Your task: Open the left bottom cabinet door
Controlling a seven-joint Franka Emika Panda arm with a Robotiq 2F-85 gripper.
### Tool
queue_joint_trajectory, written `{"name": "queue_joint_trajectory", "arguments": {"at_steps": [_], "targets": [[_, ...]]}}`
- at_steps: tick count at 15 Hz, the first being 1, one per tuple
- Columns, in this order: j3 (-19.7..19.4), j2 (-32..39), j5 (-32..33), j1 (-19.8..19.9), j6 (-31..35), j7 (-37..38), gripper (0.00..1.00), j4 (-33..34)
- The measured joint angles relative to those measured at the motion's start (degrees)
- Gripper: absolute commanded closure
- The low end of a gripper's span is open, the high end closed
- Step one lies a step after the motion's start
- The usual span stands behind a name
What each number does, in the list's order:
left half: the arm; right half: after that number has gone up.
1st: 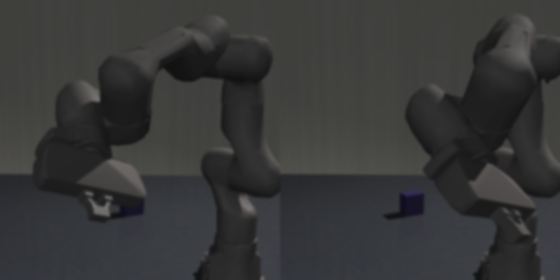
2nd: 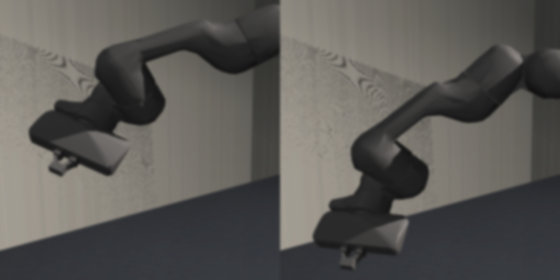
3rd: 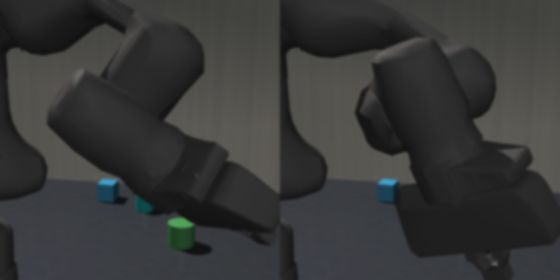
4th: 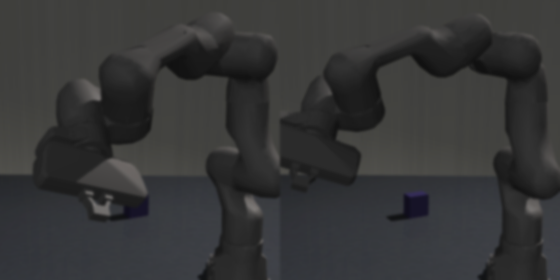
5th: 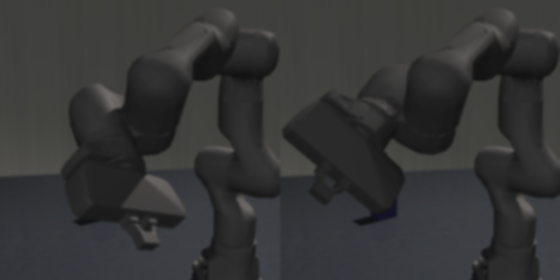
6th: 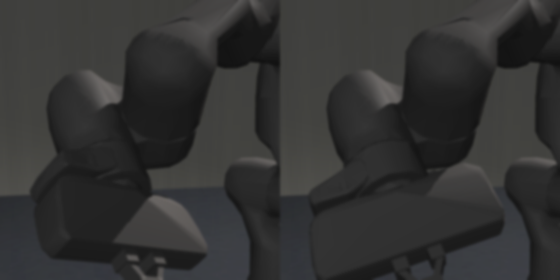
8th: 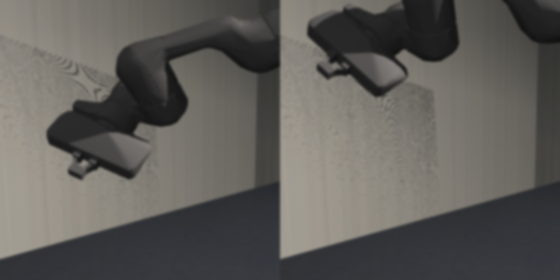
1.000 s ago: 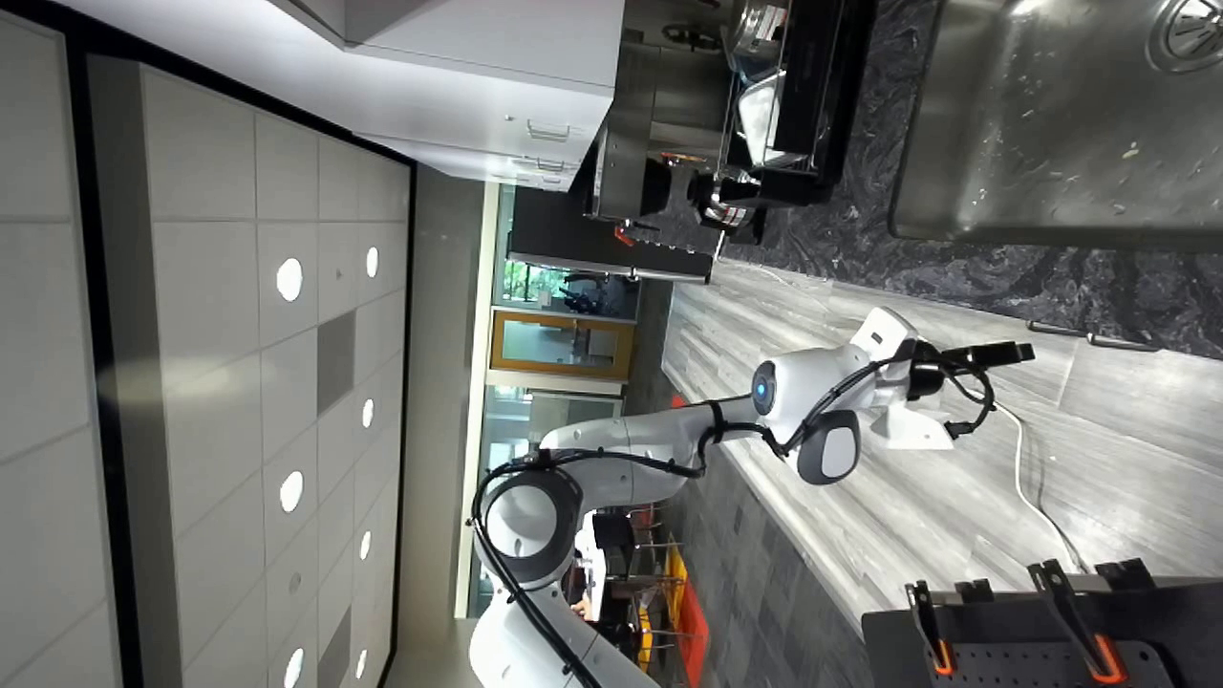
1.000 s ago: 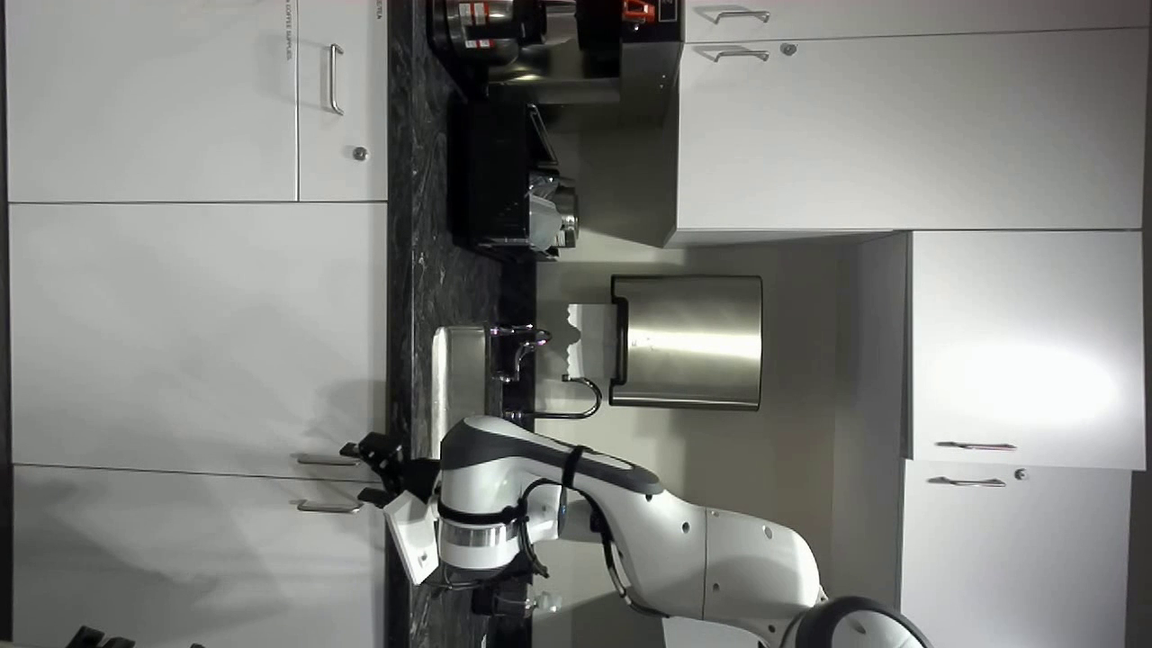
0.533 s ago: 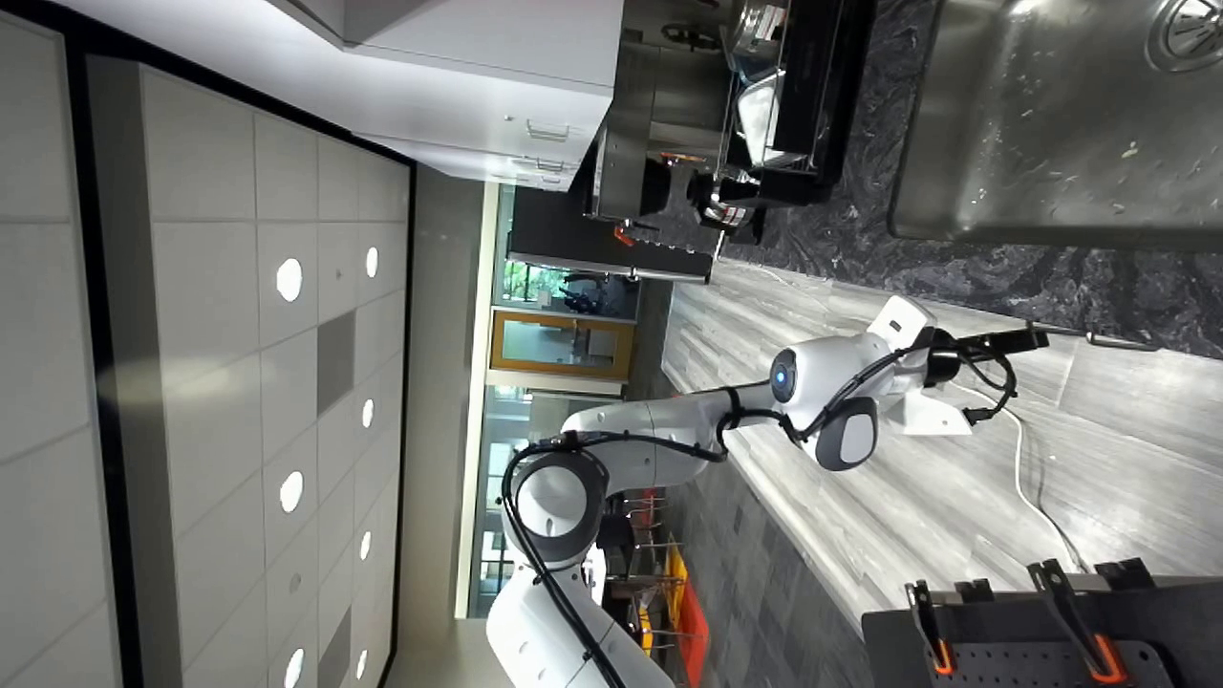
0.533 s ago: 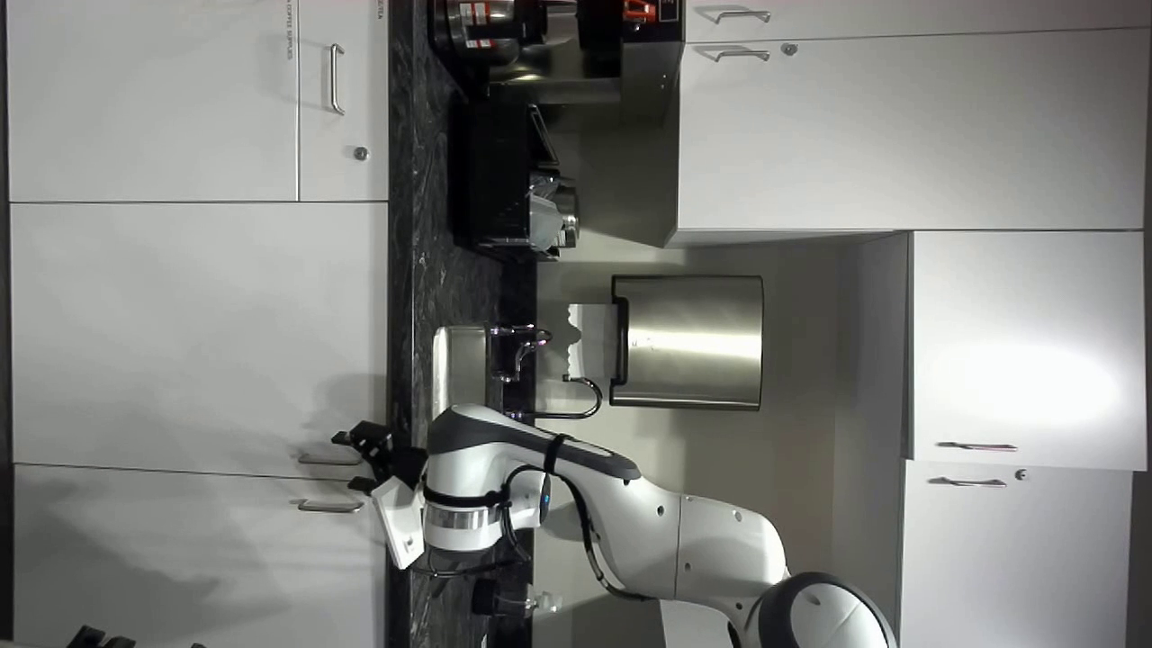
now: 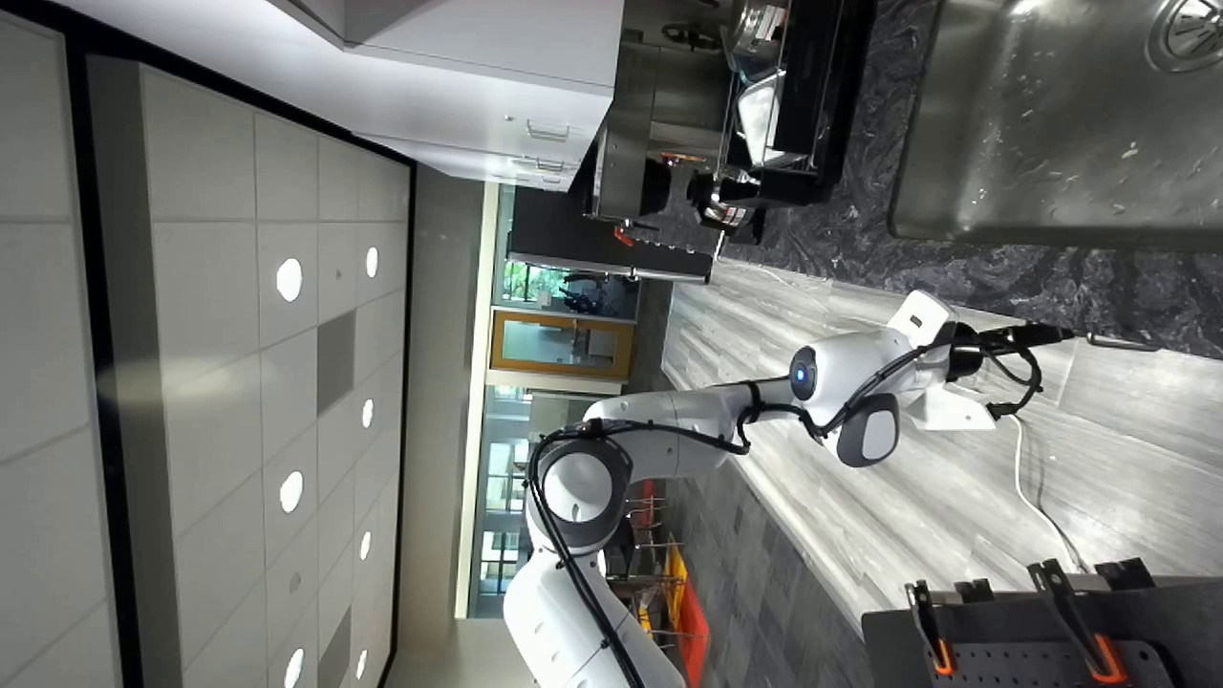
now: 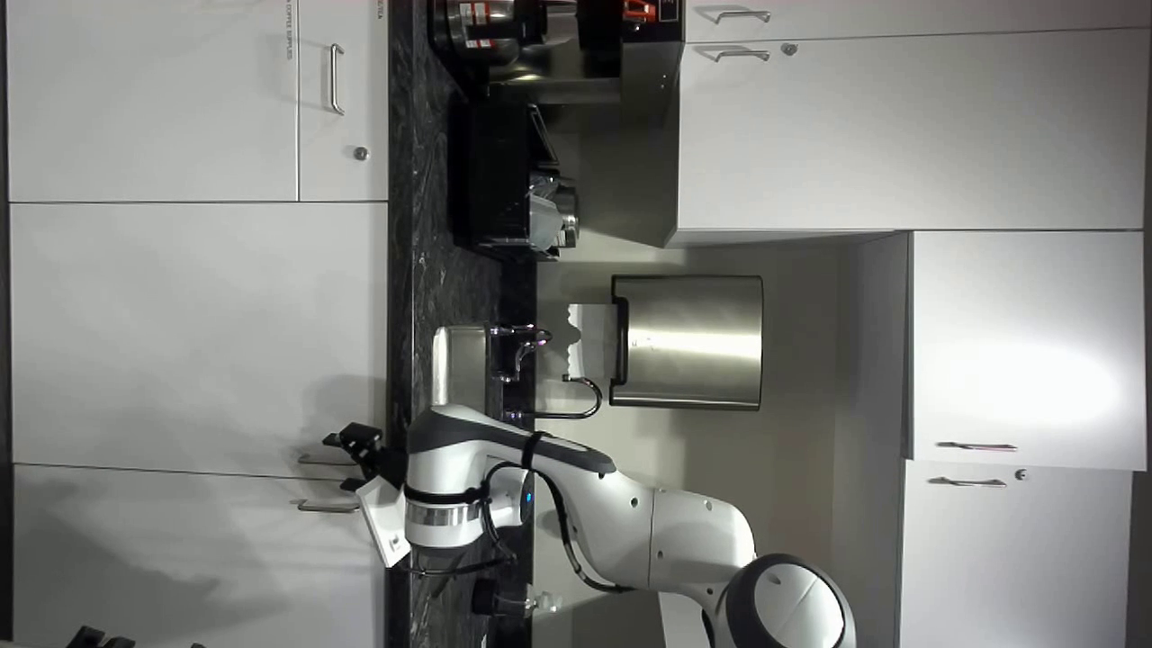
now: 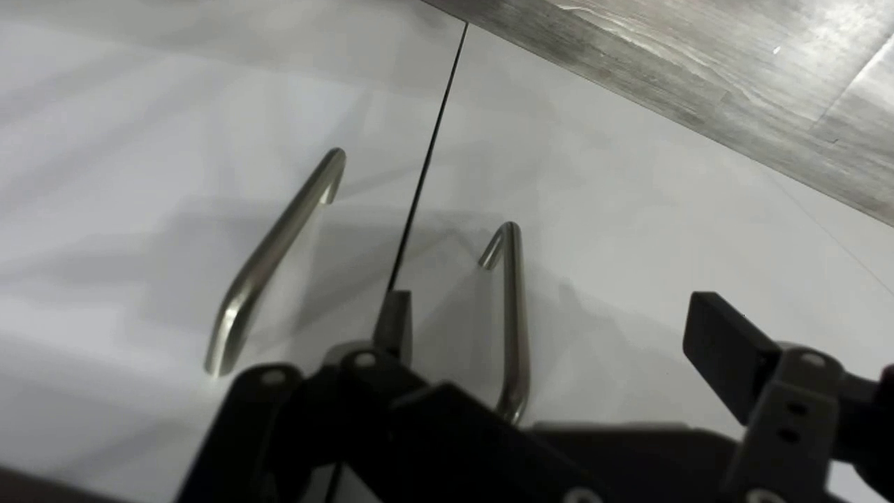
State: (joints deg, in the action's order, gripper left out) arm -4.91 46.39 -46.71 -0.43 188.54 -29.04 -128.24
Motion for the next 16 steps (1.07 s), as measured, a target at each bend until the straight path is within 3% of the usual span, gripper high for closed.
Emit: {"name": "queue_joint_trajectory", "arguments": {"at_steps": [10, 16], "targets": [[3.7, 0.7, 9.6, 4.9, 0.2, -4.4, 0.00, 0.0], [3.8, 0.8, 10.2, 5.0, 0.2, -4.6, 0.00, 0.0]]}}
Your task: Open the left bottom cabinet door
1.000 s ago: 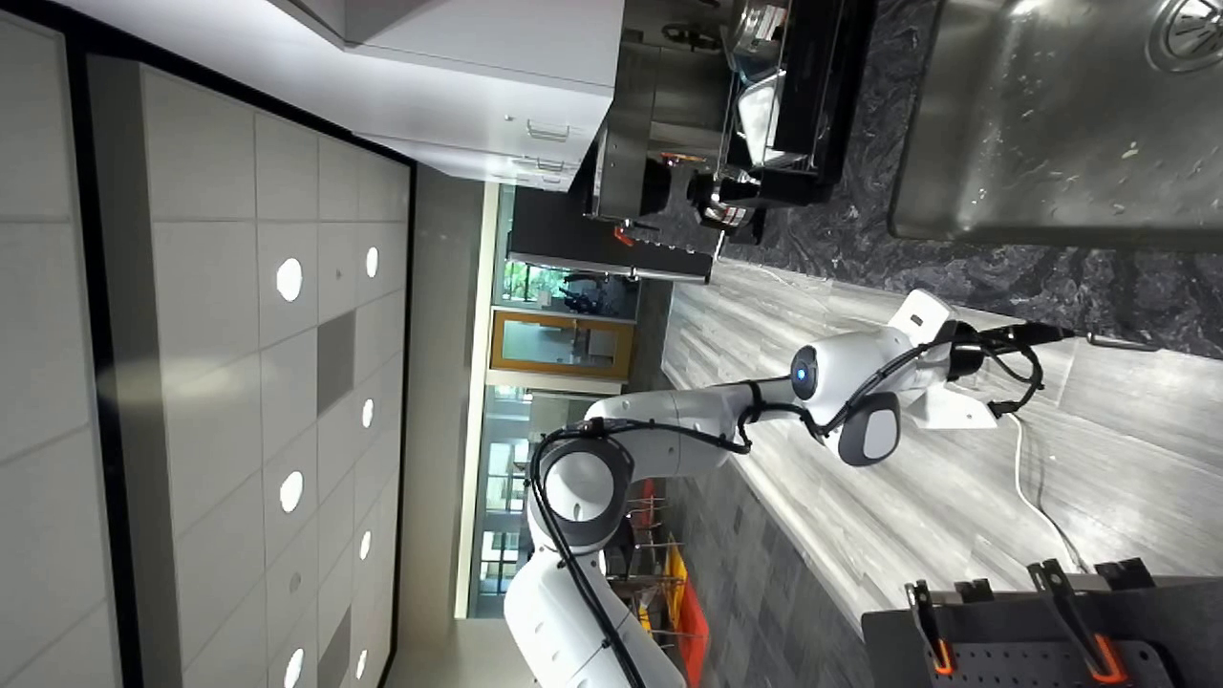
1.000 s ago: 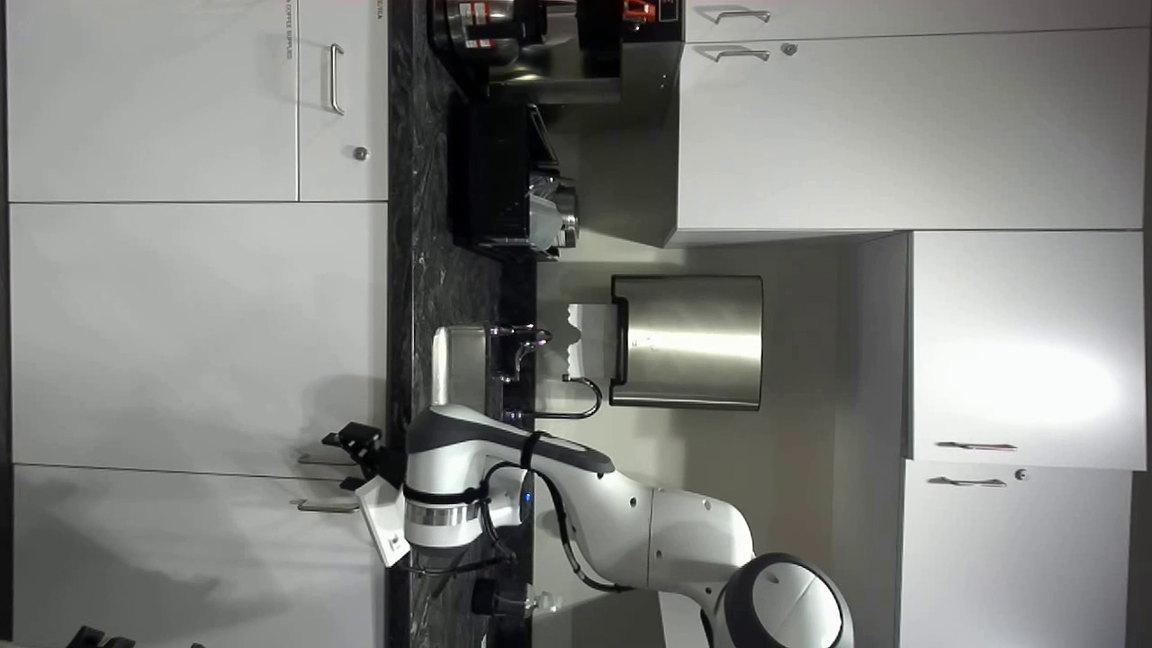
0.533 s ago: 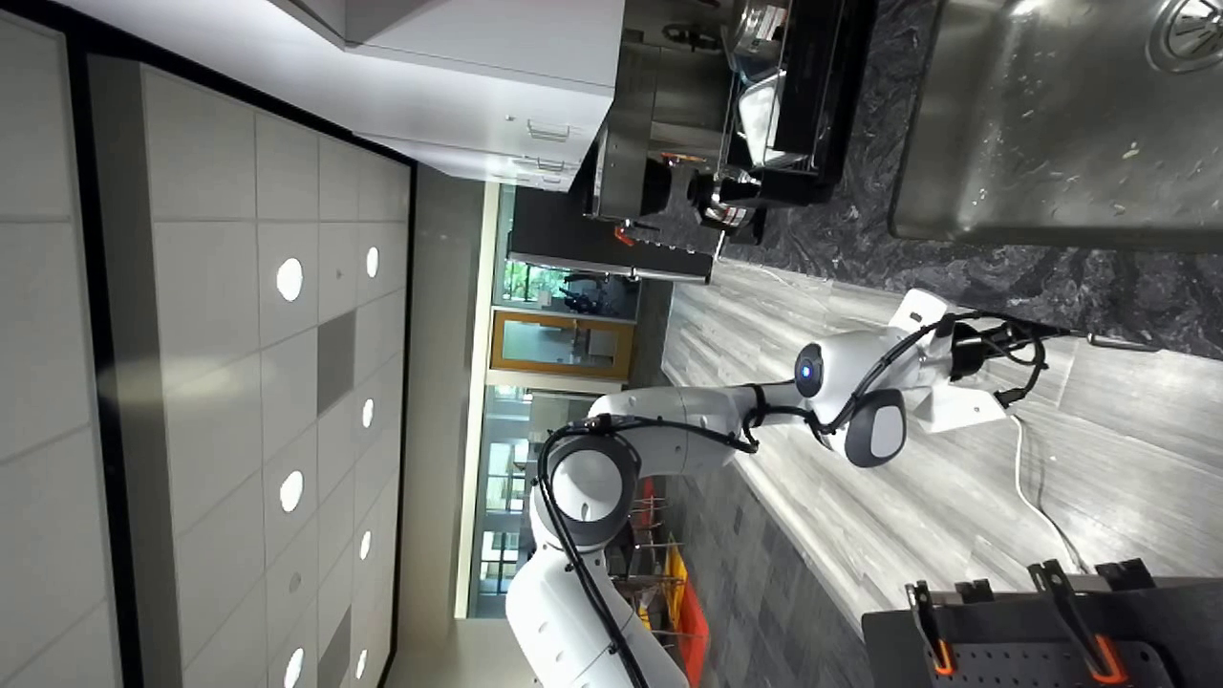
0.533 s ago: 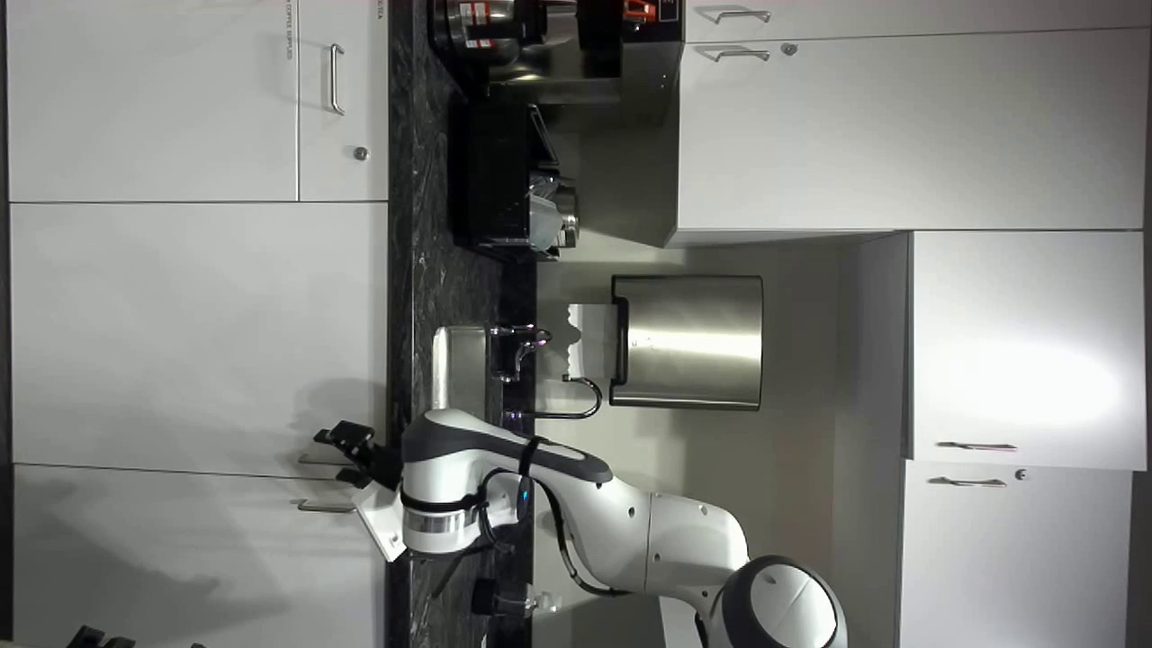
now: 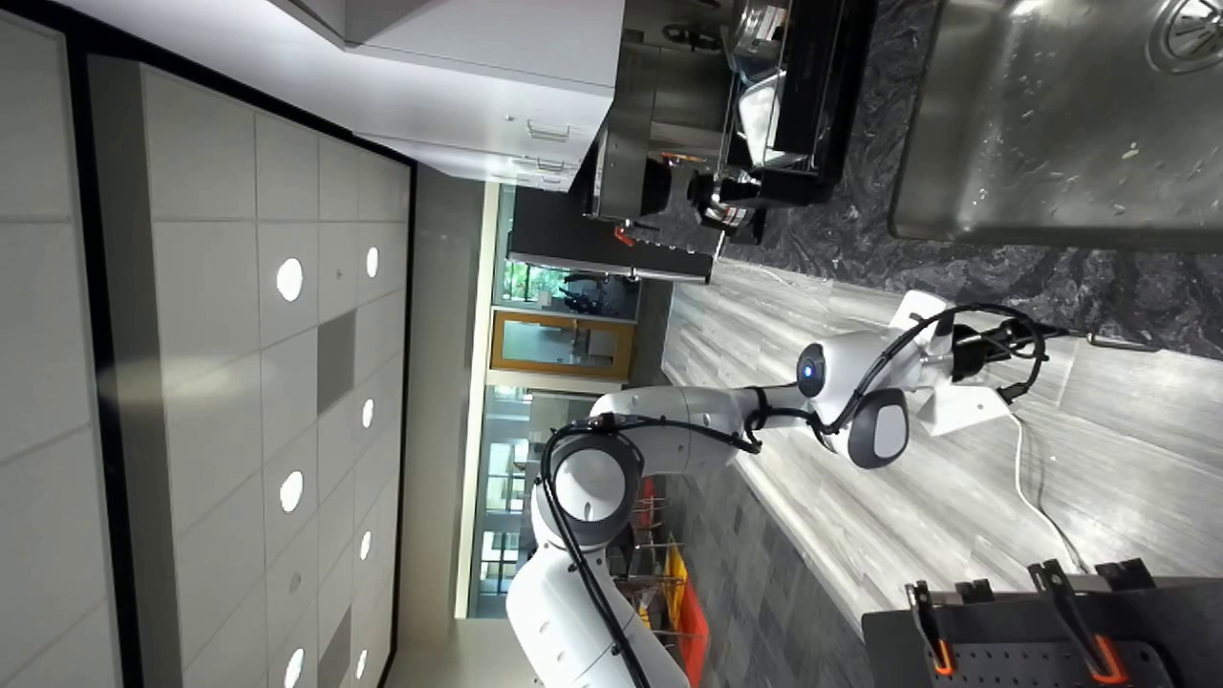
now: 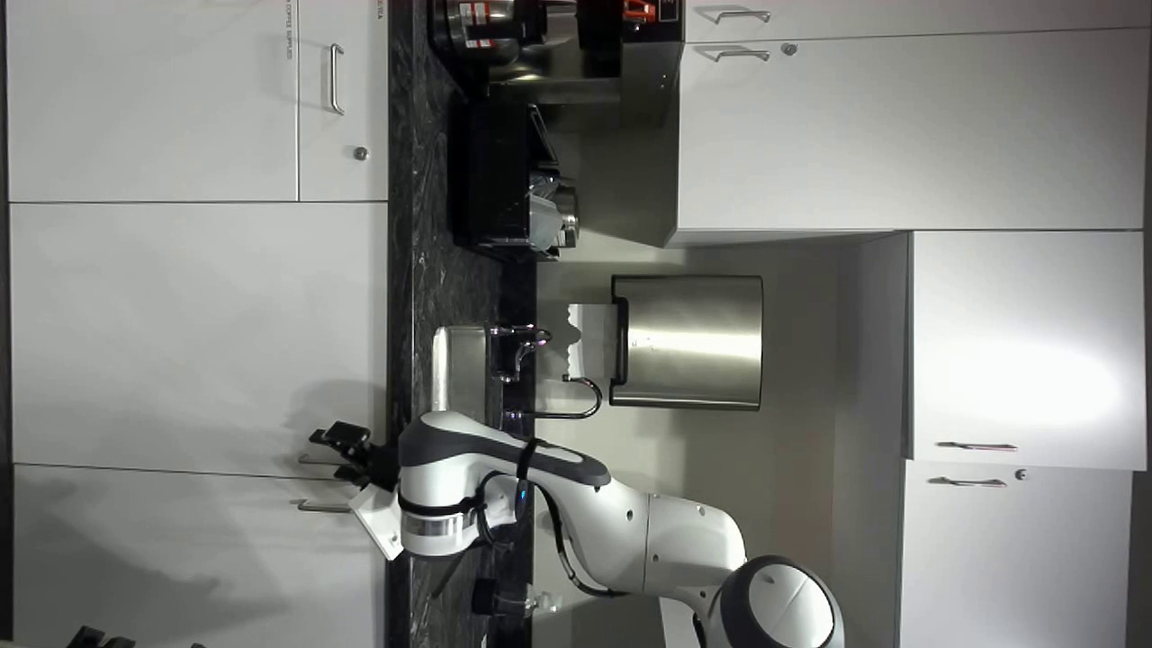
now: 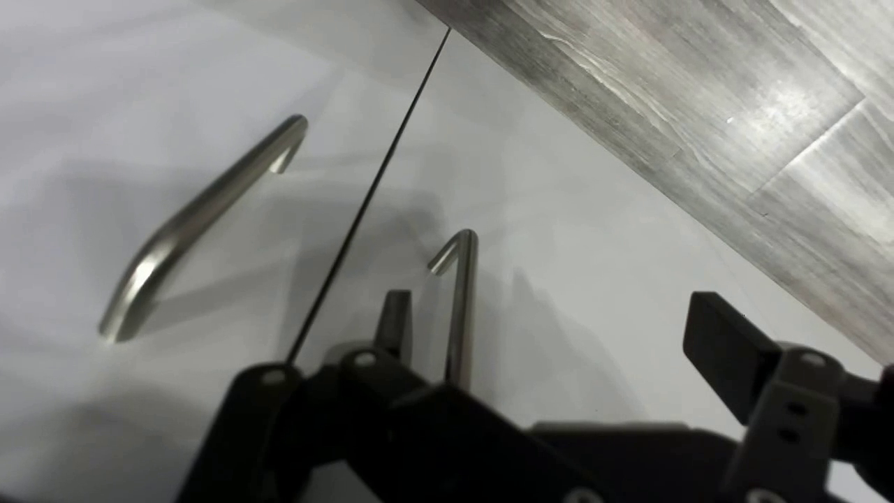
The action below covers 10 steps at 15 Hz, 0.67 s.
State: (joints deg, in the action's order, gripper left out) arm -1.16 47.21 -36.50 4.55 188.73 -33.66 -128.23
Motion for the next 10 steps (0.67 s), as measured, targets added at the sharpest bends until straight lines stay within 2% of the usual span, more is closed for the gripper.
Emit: {"name": "queue_joint_trajectory", "arguments": {"at_steps": [2, 6, 8, 9, 10], "targets": [[0.3, 0.6, 0.0, -0.2, 2.0, 0.0, 0.00, 0.0], [1.7, 3.6, 0.2, -0.6, 10.6, 0.0, 0.00, 0.0], [-2.0, 4.0, 7.2, -3.5, 9.5, 7.6, 0.00, -0.4], [-4.3, 4.1, 10.9, -5.4, 9.2, 12.0, 0.25, -0.8], [-6.2, 4.3, 13.8, -7.0, 9.2, 15.7, 0.28, -1.1]]}}
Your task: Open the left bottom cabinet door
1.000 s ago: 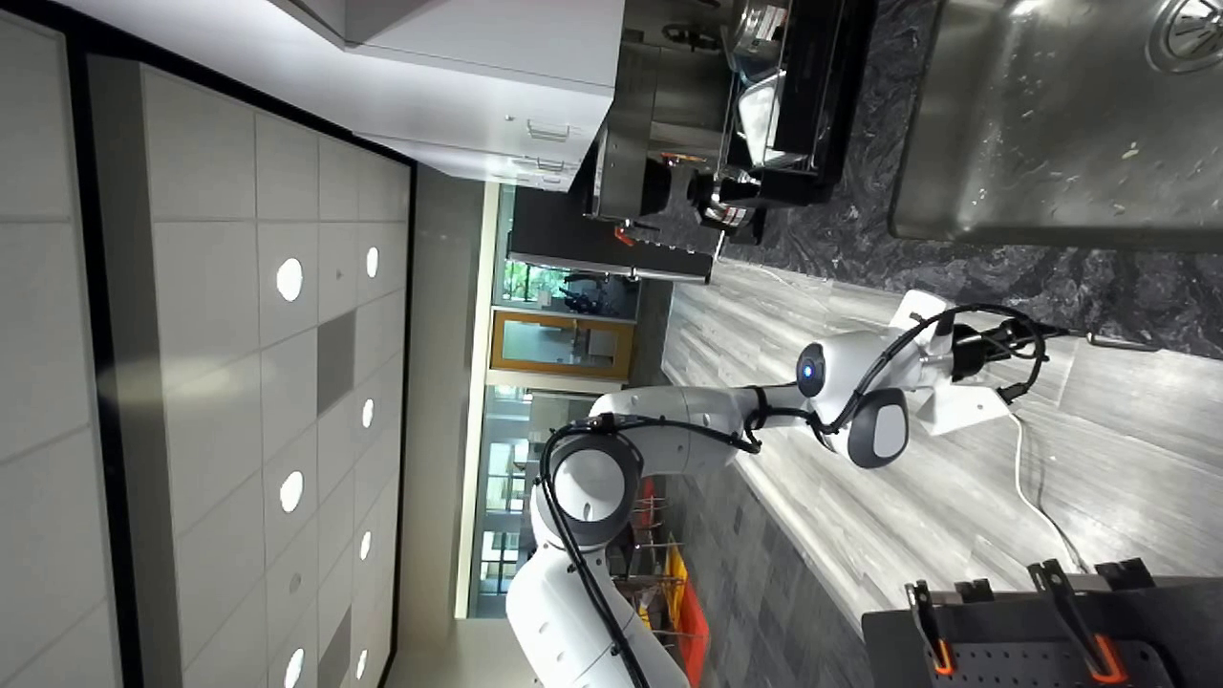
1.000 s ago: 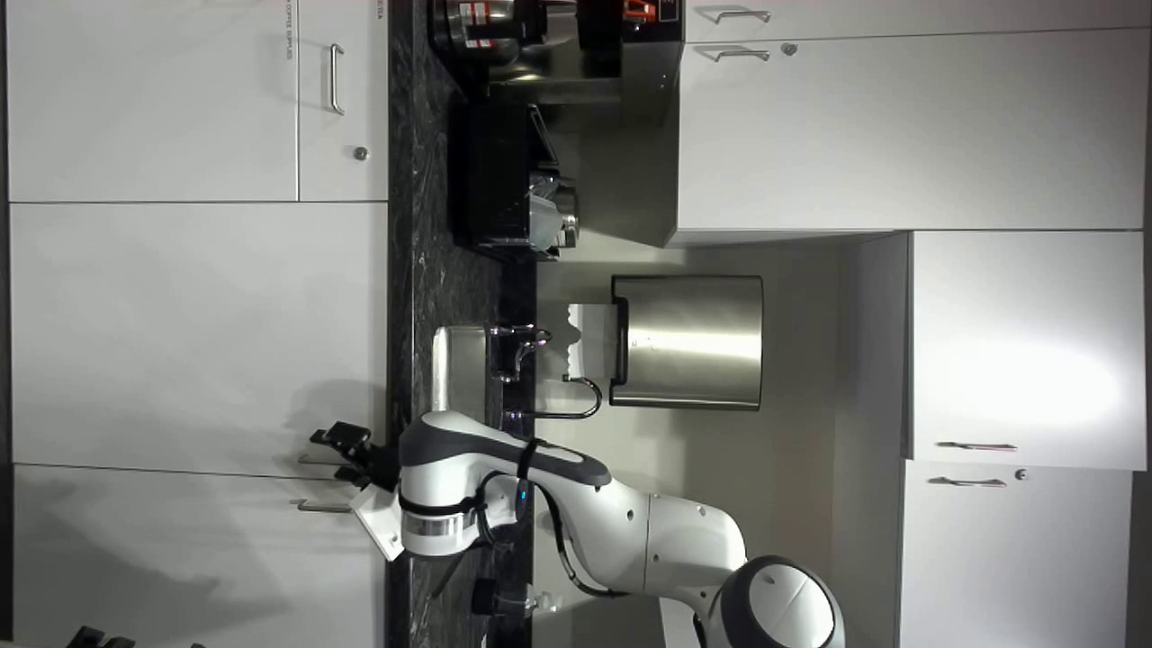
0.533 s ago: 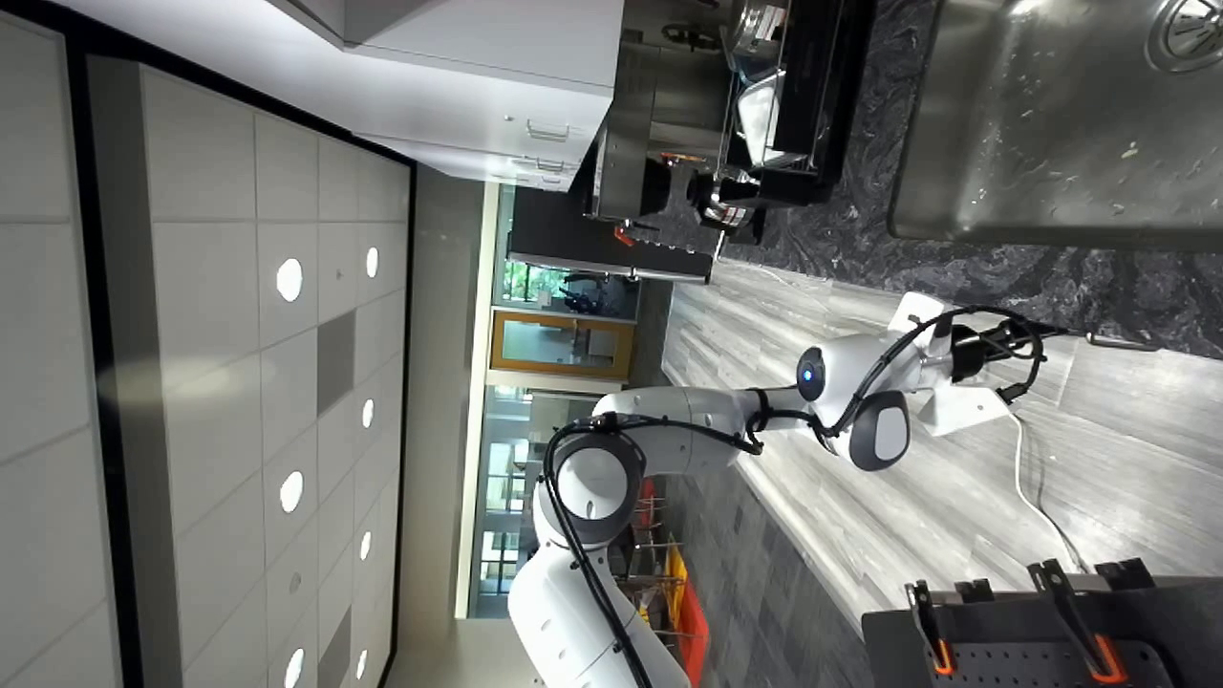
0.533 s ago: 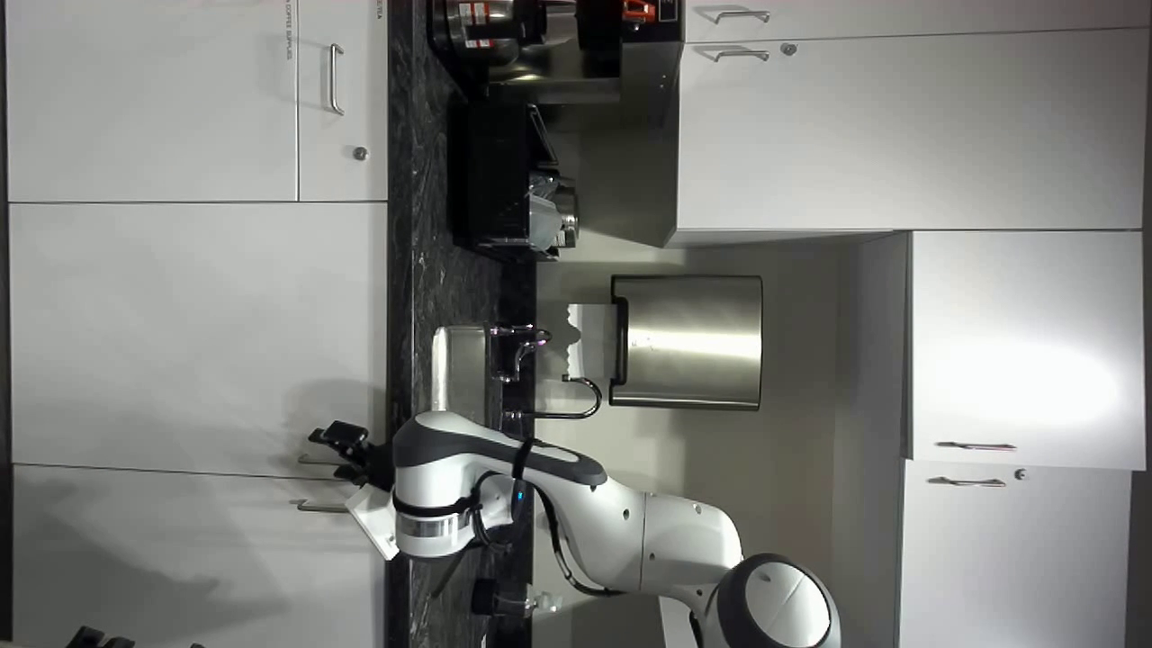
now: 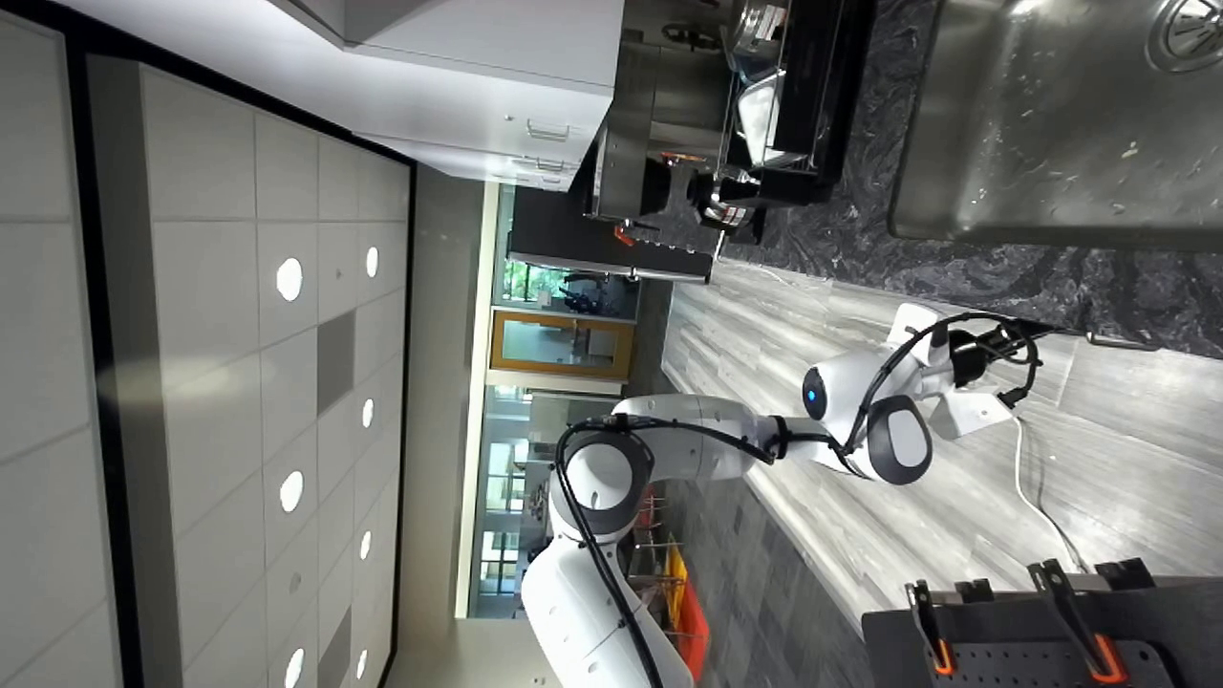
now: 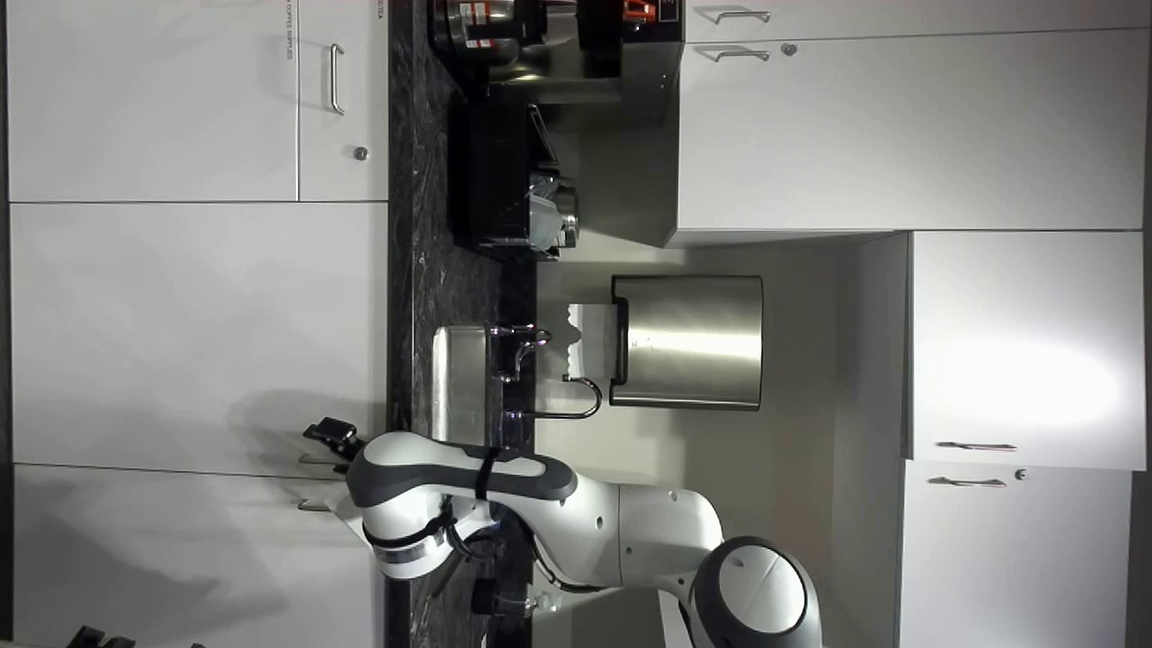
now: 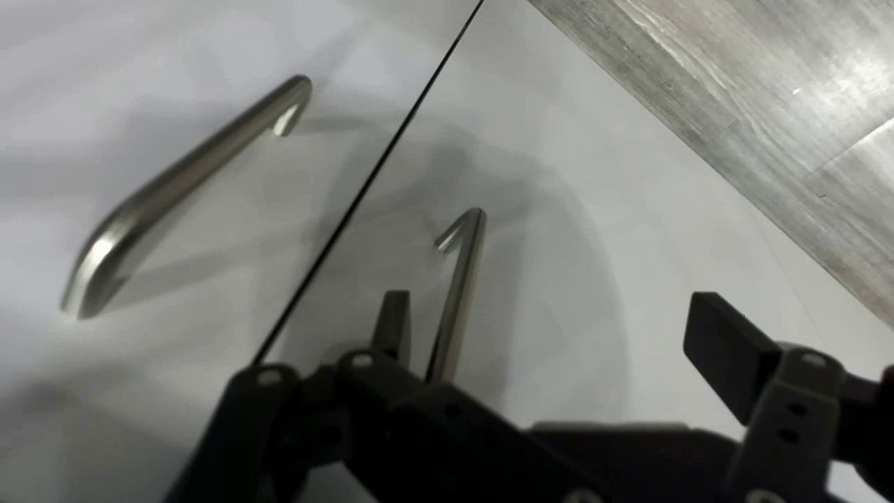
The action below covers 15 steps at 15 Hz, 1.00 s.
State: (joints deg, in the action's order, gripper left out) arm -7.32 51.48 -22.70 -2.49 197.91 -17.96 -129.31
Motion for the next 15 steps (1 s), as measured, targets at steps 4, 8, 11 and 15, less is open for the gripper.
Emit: {"name": "queue_joint_trajectory", "arguments": {"at_steps": [4, 8, 11, 15], "targets": [[-4.9, 0.2, 6.2, -4.1, 0.0, 8.3, 0.58, -1.1], [-8.2, 0.3, 8.0, -7.1, 0.0, 9.6, 0.85, -2.1], [-11.0, 0.6, 8.3, -9.9, 0.0, 9.6, 1.00, -2.8], [-14.0, 1.8, 8.3, -14.0, 0.0, 10.3, 0.96, -2.9]]}}
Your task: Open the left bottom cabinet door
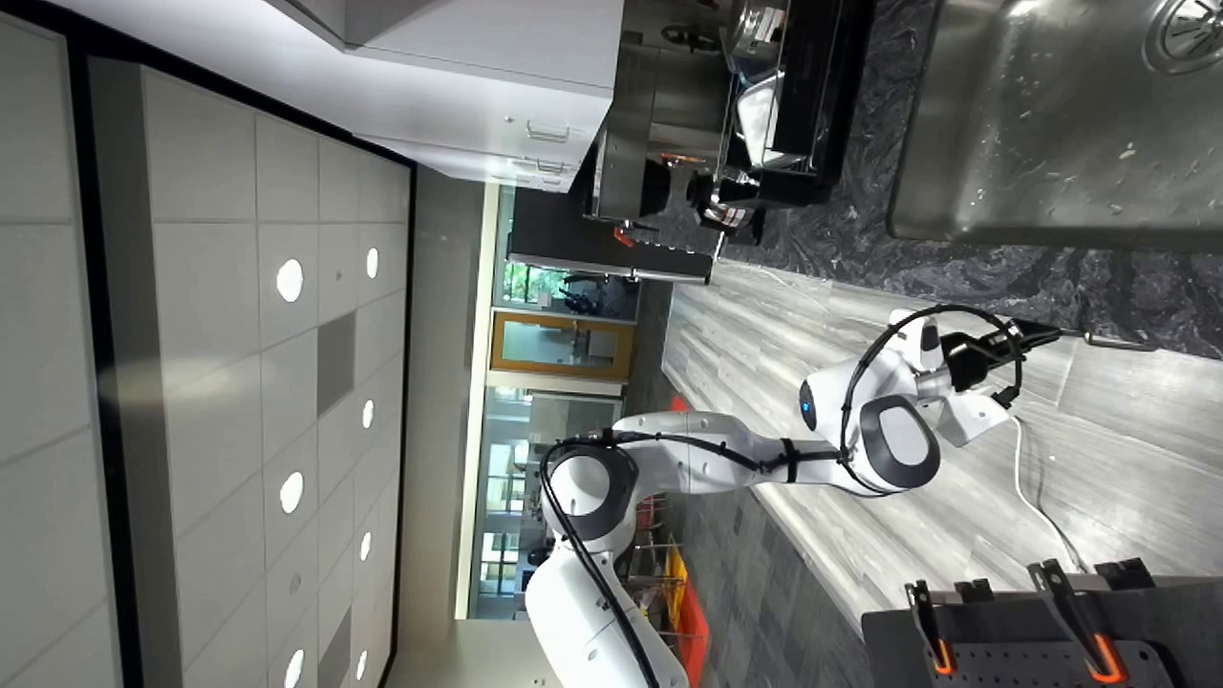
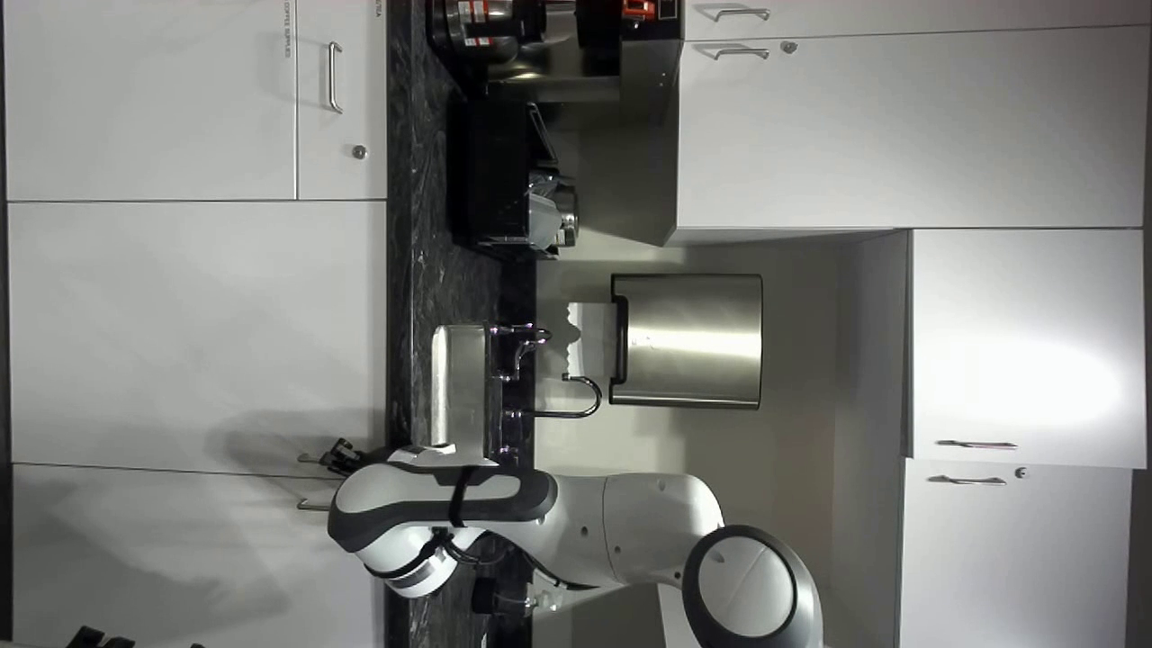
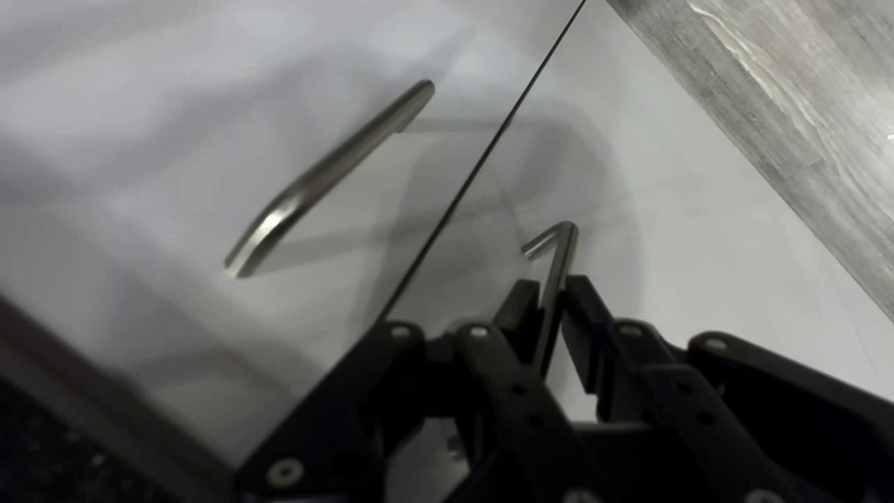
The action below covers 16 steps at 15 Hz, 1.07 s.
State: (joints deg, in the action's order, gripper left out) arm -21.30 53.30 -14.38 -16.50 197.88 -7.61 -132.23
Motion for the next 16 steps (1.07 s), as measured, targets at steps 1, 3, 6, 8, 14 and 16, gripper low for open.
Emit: {"name": "queue_joint_trajectory", "arguments": {"at_steps": [1, 3, 6, 8, 14, 16], "targets": [[-0.5, 0.3, 0.0, -0.8, 0.0, 0.2, 0.96, 0.0], [-1.4, 0.8, 0.0, -2.2, 0.0, 0.8, 0.96, 0.0], [-2.3, 1.3, 0.0, -3.5, 0.0, 1.6, 0.96, 0.0], [-2.5, 1.4, 0.0, -4.1, 0.0, 2.1, 0.96, -0.2], [-3.3, 1.4, -0.2, -6.9, 0.0, 5.0, 0.96, -1.6], [-3.8, 1.4, -0.7, -8.9, 0.0, 6.9, 0.96, -2.5]]}}
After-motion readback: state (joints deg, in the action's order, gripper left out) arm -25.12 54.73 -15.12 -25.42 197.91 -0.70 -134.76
